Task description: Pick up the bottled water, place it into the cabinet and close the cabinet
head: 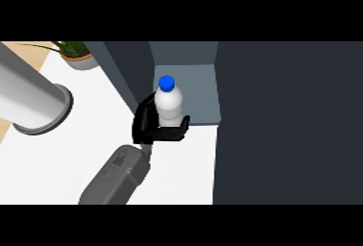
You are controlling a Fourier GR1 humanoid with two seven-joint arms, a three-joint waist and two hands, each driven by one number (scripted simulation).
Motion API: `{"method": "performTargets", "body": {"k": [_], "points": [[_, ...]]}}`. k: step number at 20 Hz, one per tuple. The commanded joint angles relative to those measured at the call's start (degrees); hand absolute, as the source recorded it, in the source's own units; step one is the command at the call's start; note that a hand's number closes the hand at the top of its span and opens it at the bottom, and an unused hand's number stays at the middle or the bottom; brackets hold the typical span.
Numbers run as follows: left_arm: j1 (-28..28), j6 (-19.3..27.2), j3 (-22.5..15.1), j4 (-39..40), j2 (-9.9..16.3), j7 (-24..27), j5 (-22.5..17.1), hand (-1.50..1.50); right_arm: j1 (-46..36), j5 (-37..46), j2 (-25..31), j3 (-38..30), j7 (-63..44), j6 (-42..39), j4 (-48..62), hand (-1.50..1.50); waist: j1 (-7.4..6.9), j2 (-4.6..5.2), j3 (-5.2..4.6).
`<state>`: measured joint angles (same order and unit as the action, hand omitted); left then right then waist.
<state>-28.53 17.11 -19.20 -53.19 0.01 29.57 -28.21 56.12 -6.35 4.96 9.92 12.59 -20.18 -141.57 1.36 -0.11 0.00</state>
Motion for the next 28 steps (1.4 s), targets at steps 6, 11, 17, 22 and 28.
{"method": "performTargets", "body": {"k": [6,11,17,22,28], "points": [[-12.63,16.1,-9.22,2.52,-0.01,-8.54,-2.68,1.5,0.54,-5.31,-0.3,-3.04,-0.65,-0.84,-2.23,-1.5,0.76,0.1,0.01],[-22.41,14.95,-3.12,15.25,-0.01,-7.84,-5.52,1.5,-1.38,-4.31,-0.14,-3.27,0.41,-2.37,-0.42,-1.5,1.59,0.52,-0.01],[-28.31,16.45,-3.13,25.92,-0.01,-6.25,-6.22,1.5,-2.98,-6.56,-0.03,-3.93,-3.03,-1.84,-4.24,-1.5,3.04,1.27,-0.06],[-30.38,18.72,-4.07,34.18,-0.01,-5.84,-1.22,1.5,-4.95,-8.49,-0.33,-6.04,-2.87,-1.63,-1.5,-1.5,1.73,1.12,-0.01],[-34.49,18.8,3.26,40.47,1.4,-3.73,-4.98,1.5,-4.82,-8.41,0.91,-6.79,-1.96,-3.86,-1.42,-1.5,3.47,2.01,-0.09]]}}
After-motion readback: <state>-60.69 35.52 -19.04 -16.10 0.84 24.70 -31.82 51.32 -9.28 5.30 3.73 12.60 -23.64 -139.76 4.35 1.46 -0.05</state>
